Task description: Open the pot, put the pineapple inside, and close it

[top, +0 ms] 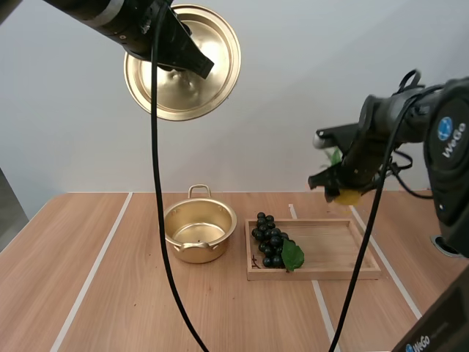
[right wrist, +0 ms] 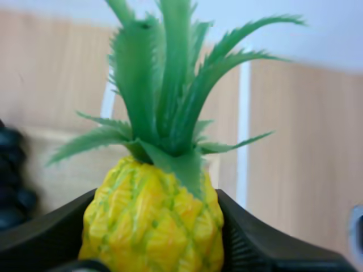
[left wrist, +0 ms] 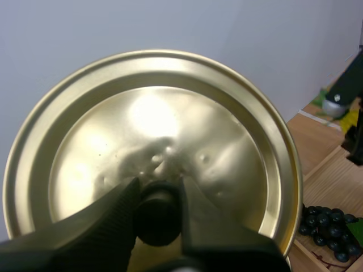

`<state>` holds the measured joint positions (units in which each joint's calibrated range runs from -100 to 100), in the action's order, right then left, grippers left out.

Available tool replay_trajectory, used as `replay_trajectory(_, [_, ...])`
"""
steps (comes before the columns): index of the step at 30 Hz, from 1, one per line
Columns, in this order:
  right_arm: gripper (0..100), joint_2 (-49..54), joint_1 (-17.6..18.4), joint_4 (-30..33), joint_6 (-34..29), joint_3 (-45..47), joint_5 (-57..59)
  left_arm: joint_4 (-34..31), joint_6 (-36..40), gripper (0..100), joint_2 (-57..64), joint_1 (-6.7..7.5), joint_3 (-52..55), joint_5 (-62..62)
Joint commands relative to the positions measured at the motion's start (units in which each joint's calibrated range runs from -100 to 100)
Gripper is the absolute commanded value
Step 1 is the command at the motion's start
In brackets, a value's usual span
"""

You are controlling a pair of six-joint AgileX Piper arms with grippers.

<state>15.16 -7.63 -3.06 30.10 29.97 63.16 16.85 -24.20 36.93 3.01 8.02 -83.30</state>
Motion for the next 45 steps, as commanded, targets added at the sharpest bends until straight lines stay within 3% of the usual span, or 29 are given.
replay_trajectory(1, [0, 4.18, -0.07, -2.75, 0.46, -6.34, 4.33, 0.44, -0.12, 0, 0.41, 0.16, -0.45, 0.0])
replay_trajectory(6, [0, 7.76, 0.25, -7.98, 2.95, -17.0, 5.66, 0.44, -0.02, 0, 0.41, 0.16, -0.45, 0.0])
replay_trajectory(9, [0, 7.76, 1.84, -11.08, 6.99, -22.97, 7.79, 0.44, 0.08, 0, 0.41, 0.16, -0.45, 0.0])
replay_trajectory(14, [0, 7.16, 5.52, -12.09, 6.99, -27.98, 15.44, 0.44, 0.1, 0, 0.82, 0.16, -0.45, 4.84])
replay_trajectory(19, [0, 3.87, 8.62, -12.53, 6.99, -28.12, 26.27, 0.44, -0.14, 0, 2.53, -0.01, -4.07, 20.94])
replay_trajectory(27, [0, -3.47, 14.08, -12.78, 7.28, -28.12, 32.5, 0.74, -0.1, 0, 0.43, -3.42, -24.48, 35.11])
replay_trajectory(34, [0, -9.48, 19.77, -12.78, 8.34, -28.12, 32.5, 2.31, -0.1, 0, -1.54, -3.52, -36.57, 35.53])
replay_trajectory(39, [0, -15.56, 23.28, -12.78, 8.43, -28.12, 32.5, 2.2, -0.78, 0, -1.54, -3.52, -37.39, 33.63])
replay_trajectory(45, [0, -22.81, 24.77, -12.78, 9.16, -28.12, 32.5, 1.16, -1.37, 0, -1.54, -3.52, -37.39, 27.94])
